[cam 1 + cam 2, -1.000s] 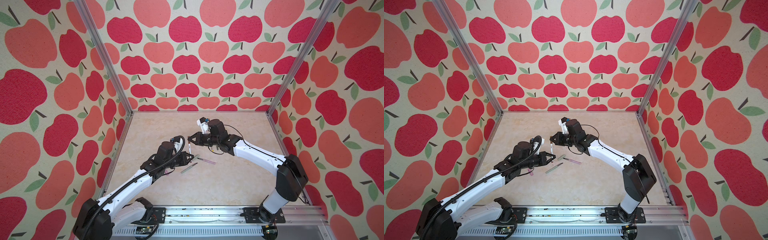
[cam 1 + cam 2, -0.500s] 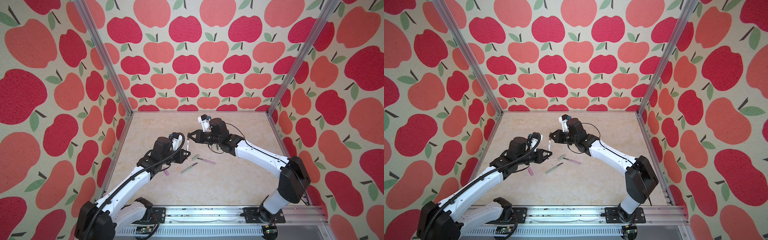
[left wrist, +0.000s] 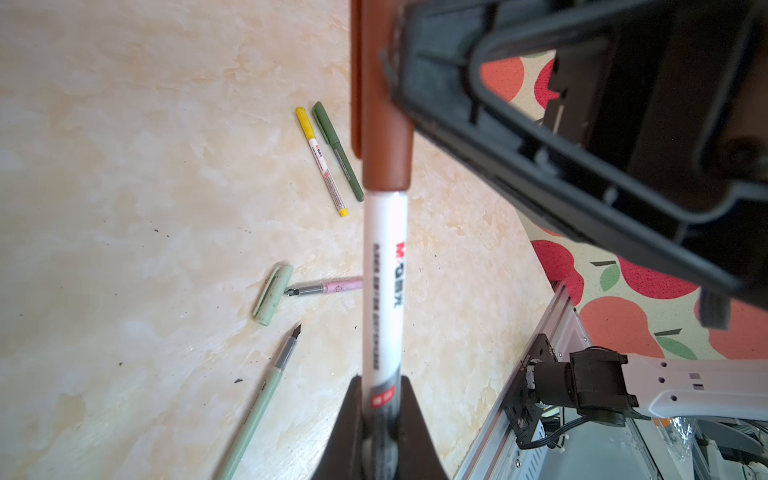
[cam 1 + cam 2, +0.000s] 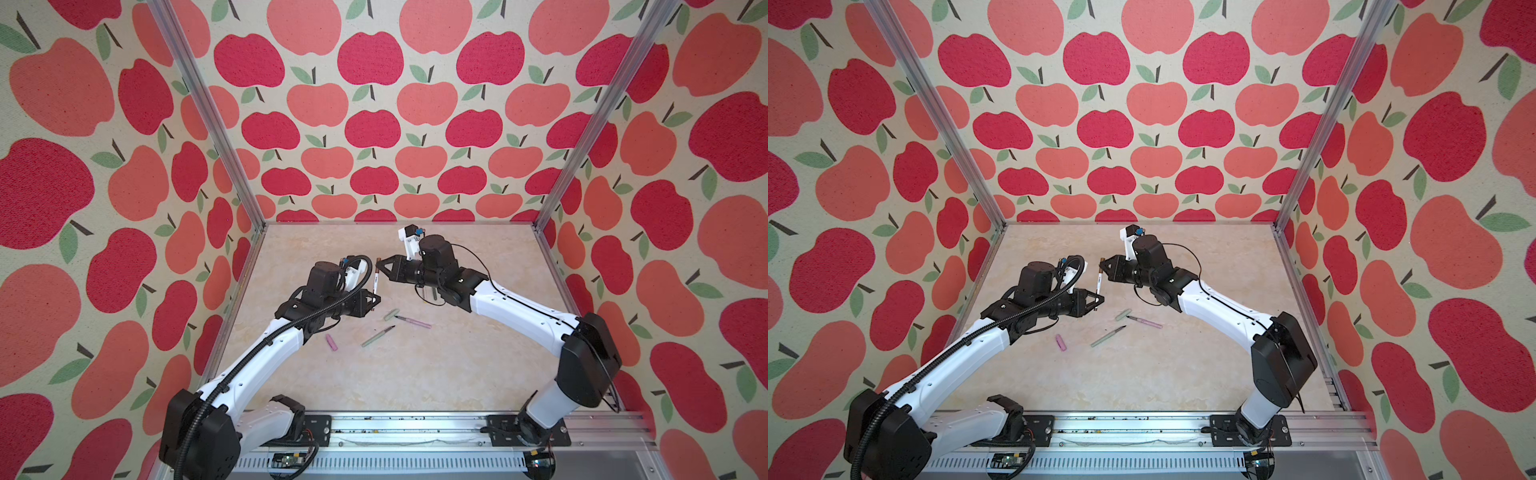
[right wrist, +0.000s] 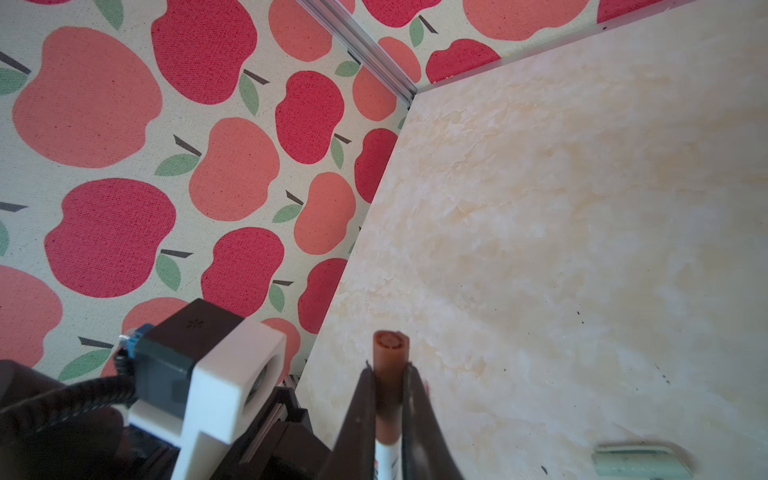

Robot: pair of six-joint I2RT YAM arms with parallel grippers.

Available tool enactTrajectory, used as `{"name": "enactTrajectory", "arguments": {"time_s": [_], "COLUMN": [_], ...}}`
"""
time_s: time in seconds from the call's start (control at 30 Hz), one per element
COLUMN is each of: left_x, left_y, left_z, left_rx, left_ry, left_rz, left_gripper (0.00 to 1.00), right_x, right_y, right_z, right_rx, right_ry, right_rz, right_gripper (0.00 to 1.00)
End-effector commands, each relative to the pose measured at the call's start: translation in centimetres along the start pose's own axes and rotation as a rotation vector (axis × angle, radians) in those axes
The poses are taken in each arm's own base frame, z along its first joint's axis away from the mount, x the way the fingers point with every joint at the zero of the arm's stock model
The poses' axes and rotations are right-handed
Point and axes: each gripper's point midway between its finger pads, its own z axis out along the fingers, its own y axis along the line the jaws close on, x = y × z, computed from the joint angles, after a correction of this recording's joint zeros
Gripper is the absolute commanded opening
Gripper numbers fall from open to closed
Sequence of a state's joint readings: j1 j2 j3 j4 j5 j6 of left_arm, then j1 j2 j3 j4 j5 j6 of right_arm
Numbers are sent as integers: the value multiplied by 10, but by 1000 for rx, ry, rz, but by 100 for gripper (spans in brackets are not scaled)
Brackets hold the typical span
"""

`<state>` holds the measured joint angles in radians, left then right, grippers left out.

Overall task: Insert the pens into the pen caps
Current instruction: 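Open the right gripper and draw it back while the left gripper carries the capped marker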

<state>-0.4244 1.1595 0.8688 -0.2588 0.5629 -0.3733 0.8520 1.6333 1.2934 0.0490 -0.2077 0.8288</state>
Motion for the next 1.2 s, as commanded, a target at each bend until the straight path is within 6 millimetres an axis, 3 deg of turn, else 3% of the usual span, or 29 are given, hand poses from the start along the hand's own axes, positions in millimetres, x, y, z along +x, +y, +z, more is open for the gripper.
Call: {"name": "enactTrajectory", "arguments": {"time_s": [0.0,0.37,0.67,0.77,0.87,1.03,1.17], "left_x": [-127,-155,-121,-112,-93,-47,-6], "left_y": [-34,-30,-12,-9,-5,10,26], "left_z": [-46,-50,-38,-35,-16,36,73], "left_rx": [23,37,20,-3,-39,-214,-336], "left_ry": [-427,-462,-389,-370,-297,-89,87], "left_rz": [195,210,153,109,34,-133,-263], "left_gripper": [0,0,0,0,0,0,0], "right_x": [134,165,111,89,61,14,-10], "right_y": [-34,-39,-35,-42,-57,-83,-108], "right_z": [5,13,-15,-37,-69,-134,-183], "right_rx": [99,112,146,198,301,471,589], "right_ry": [439,488,338,287,223,108,32], "right_rz": [94,115,25,-13,-56,-128,-116], "right_gripper": [3,2,3,6,12,21,24]}}
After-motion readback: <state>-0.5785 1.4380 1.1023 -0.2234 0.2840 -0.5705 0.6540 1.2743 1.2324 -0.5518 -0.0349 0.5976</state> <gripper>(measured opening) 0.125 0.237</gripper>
